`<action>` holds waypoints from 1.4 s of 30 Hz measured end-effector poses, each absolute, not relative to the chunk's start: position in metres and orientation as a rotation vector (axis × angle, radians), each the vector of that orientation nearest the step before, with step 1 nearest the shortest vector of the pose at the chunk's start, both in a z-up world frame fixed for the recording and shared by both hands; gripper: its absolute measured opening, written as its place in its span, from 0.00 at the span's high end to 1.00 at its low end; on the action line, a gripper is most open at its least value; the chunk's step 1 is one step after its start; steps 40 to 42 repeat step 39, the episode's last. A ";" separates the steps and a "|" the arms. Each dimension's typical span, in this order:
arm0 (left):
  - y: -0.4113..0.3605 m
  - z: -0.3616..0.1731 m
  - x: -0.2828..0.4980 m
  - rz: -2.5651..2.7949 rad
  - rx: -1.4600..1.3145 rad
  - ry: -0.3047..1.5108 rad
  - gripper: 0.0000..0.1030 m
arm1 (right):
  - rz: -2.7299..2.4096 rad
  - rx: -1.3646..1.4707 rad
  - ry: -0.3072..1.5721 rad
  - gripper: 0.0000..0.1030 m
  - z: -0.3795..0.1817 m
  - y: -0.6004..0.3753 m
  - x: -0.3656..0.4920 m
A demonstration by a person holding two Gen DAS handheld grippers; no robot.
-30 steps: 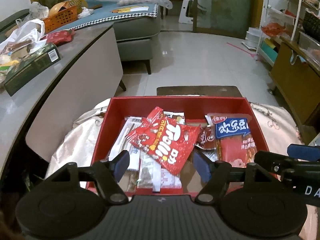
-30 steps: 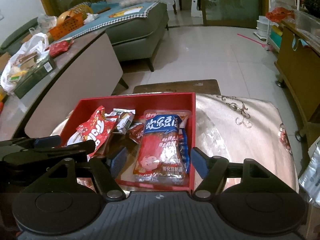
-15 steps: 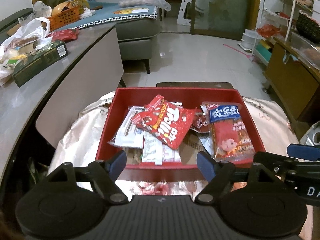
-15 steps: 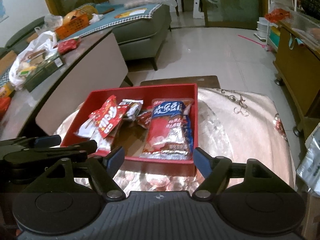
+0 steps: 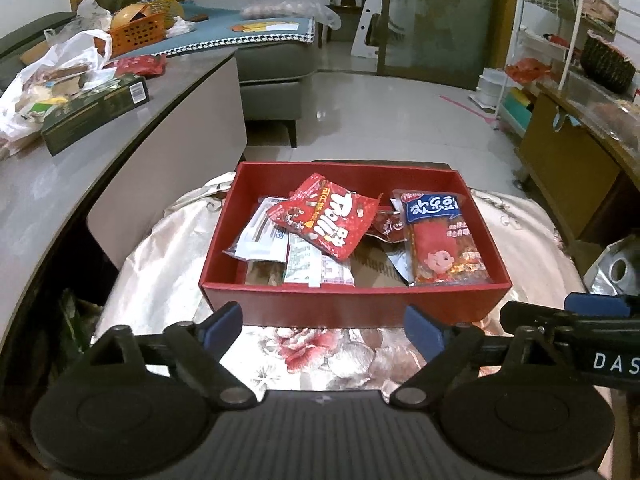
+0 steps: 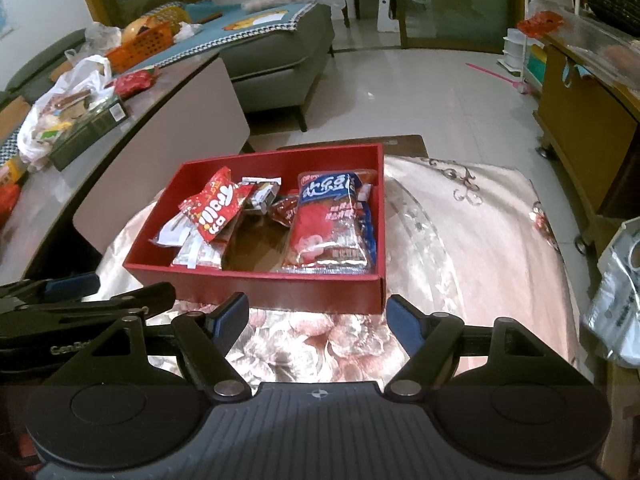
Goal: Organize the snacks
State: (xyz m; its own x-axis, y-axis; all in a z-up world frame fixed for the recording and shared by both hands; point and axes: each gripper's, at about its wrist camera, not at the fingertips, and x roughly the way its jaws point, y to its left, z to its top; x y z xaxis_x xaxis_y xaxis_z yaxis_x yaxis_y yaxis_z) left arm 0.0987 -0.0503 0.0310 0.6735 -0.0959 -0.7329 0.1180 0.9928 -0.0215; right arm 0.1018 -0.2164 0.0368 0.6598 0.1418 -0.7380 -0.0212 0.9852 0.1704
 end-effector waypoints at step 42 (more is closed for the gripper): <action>-0.049 0.035 0.048 -0.098 0.069 0.742 0.09 | 0.118 0.152 0.842 0.19 0.042 -0.214 0.062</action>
